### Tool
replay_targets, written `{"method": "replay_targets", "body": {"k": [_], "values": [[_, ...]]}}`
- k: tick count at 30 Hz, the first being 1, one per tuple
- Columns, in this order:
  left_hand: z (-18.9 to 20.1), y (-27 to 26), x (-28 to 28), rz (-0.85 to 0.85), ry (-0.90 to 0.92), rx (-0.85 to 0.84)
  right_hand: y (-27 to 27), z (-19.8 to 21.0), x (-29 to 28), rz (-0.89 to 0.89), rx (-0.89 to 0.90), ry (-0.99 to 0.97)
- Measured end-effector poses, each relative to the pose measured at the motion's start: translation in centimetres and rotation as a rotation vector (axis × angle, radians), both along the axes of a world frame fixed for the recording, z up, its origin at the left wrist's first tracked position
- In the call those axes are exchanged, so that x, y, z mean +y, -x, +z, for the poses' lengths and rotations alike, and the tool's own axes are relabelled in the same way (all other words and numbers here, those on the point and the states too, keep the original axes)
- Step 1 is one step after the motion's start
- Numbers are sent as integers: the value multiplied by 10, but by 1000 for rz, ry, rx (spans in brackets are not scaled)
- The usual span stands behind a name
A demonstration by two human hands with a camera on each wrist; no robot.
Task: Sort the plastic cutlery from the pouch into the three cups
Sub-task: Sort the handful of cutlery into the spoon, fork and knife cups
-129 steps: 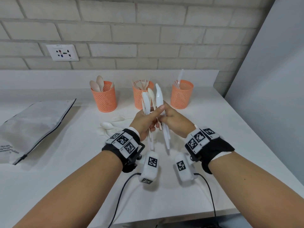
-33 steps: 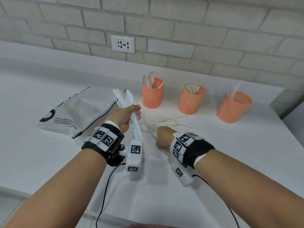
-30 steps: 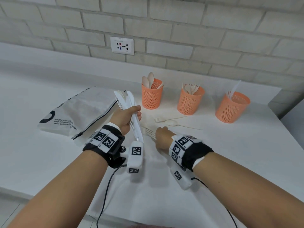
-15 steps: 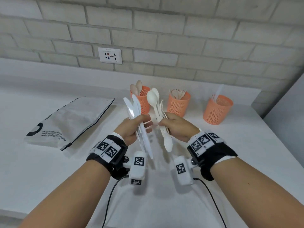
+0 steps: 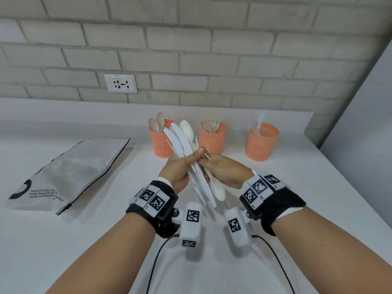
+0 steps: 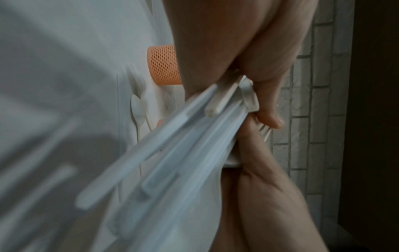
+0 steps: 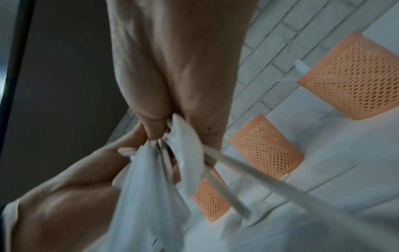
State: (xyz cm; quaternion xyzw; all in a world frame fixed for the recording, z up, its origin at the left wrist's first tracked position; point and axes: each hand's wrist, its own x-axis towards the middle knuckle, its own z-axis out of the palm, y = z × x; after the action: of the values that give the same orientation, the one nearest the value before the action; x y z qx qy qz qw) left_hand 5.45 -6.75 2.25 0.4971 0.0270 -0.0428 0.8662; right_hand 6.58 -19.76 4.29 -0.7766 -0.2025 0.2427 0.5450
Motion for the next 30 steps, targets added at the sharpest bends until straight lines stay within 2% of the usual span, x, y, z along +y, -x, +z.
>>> {"method": "replay_targets", "body": {"k": [5,7,9,11,14,18,21,24,27,28,30], "values": [[-2,-13,-5,54,40,30,-1,-4,-5,-39,-52,10],[-4,-16,-4,58,69,40,-3,3,-8,-64,-172,61],[-7,-18,-6,23,70,55,-13,5,-10,-139,-367,135],[-9,-19,-9,-36,62,56,-24,2,-10,-207,-442,208],[-8,-19,-14,-102,39,46,-36,-2,-8,-230,-383,258],[-5,-18,-18,-227,73,20,-36,10,-11,-190,-265,185],[-7,-19,-20,-254,52,24,-32,15,-12,-171,-208,175],[-6,-23,-24,-207,-2,34,-36,9,-12,-270,-287,58],[-6,-33,-22,-57,-21,112,-36,6,-17,-473,-609,-67],[-7,-36,-20,-14,-6,139,-33,7,-19,-469,-685,-80],[-8,-41,-17,46,23,160,-28,6,-22,-338,-693,-22]]}}
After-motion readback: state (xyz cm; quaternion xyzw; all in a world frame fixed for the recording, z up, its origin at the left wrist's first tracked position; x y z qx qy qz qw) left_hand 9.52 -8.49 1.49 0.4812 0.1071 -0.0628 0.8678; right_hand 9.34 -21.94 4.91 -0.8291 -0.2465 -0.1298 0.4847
